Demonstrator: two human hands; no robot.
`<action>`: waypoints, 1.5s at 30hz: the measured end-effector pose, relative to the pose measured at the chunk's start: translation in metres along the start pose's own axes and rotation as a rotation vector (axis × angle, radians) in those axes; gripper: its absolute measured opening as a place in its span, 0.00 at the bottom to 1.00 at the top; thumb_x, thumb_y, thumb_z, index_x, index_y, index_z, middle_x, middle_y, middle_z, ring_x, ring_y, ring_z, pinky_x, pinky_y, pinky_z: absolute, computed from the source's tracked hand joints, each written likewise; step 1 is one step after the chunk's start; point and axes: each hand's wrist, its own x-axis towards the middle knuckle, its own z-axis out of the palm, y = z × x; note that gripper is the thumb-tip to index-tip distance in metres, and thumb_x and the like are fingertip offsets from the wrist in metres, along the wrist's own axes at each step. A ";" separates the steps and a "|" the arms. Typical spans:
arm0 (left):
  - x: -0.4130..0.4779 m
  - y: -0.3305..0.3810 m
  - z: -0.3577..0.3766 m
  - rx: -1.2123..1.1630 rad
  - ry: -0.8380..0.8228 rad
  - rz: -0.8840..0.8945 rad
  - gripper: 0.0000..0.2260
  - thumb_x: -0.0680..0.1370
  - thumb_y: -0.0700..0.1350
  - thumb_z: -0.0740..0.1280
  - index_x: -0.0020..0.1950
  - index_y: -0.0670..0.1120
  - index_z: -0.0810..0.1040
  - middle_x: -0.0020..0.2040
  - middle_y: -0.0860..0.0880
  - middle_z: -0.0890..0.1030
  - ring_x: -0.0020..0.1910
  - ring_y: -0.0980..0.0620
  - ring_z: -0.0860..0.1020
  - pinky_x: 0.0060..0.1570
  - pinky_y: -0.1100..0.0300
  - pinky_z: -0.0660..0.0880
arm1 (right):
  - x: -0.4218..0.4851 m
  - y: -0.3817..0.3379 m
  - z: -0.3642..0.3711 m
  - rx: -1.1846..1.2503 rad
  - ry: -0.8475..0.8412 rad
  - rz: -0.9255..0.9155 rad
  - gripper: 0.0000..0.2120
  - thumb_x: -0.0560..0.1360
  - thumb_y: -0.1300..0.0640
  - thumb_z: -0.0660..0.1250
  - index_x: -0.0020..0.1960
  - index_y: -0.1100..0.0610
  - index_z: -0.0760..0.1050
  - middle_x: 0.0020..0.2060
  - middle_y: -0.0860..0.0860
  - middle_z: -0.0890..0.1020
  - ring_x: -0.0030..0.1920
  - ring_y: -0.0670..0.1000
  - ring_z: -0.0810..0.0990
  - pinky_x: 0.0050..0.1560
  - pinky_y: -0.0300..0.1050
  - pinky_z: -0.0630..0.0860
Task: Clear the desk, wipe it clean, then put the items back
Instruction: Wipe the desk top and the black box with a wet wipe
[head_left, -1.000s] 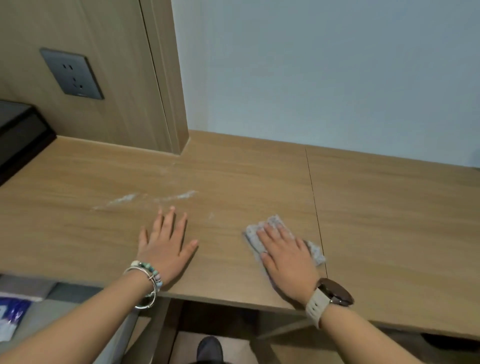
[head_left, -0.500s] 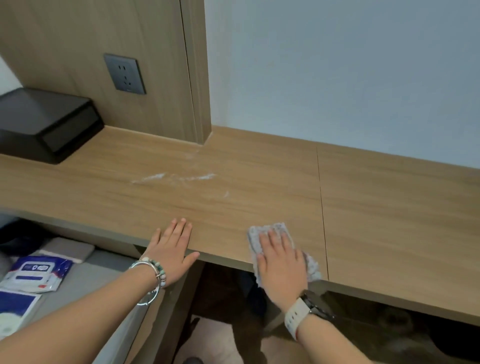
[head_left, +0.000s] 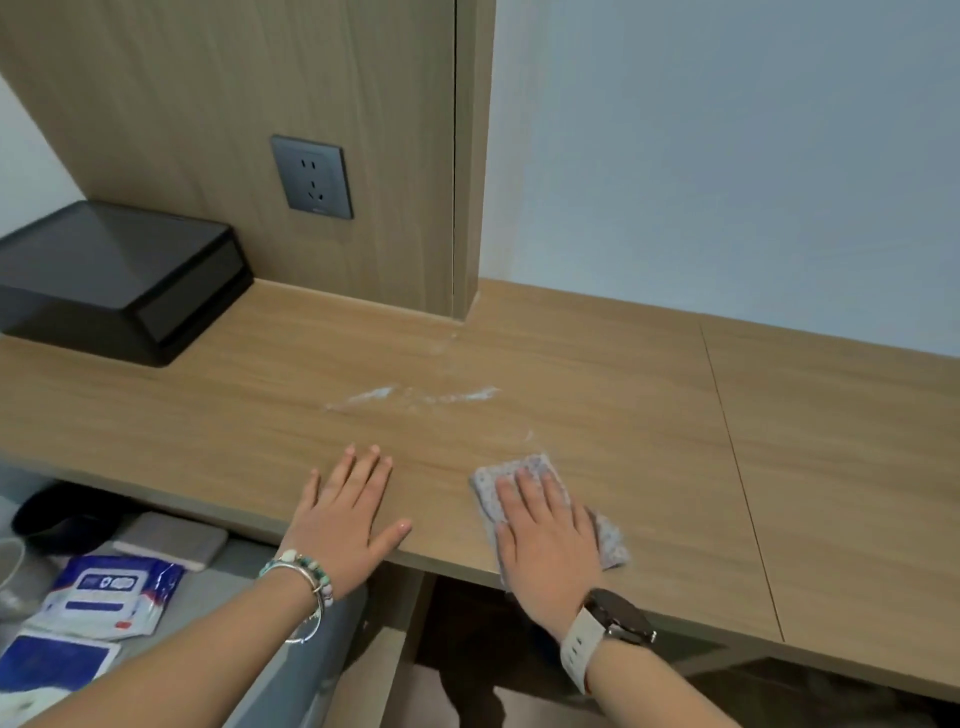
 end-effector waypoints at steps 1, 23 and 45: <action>0.004 -0.006 -0.001 -0.022 0.014 -0.023 0.48 0.53 0.71 0.15 0.70 0.50 0.30 0.70 0.53 0.30 0.69 0.54 0.31 0.72 0.48 0.41 | 0.003 -0.004 -0.001 -0.002 -0.041 -0.028 0.33 0.73 0.41 0.30 0.77 0.46 0.44 0.76 0.43 0.43 0.77 0.50 0.44 0.73 0.52 0.45; 0.054 -0.086 -0.007 -0.089 0.093 -0.330 0.29 0.80 0.59 0.45 0.77 0.48 0.42 0.78 0.52 0.42 0.76 0.53 0.42 0.72 0.46 0.46 | 0.085 0.051 -0.033 -0.006 0.056 0.545 0.25 0.81 0.46 0.44 0.77 0.48 0.48 0.77 0.47 0.50 0.76 0.52 0.48 0.73 0.58 0.54; 0.059 -0.103 -0.005 -0.038 0.104 -0.241 0.42 0.67 0.68 0.31 0.77 0.50 0.49 0.77 0.54 0.47 0.76 0.54 0.46 0.70 0.43 0.49 | 0.076 -0.026 -0.010 -0.065 -0.021 -0.111 0.32 0.73 0.40 0.34 0.77 0.44 0.48 0.75 0.42 0.46 0.76 0.48 0.48 0.72 0.50 0.48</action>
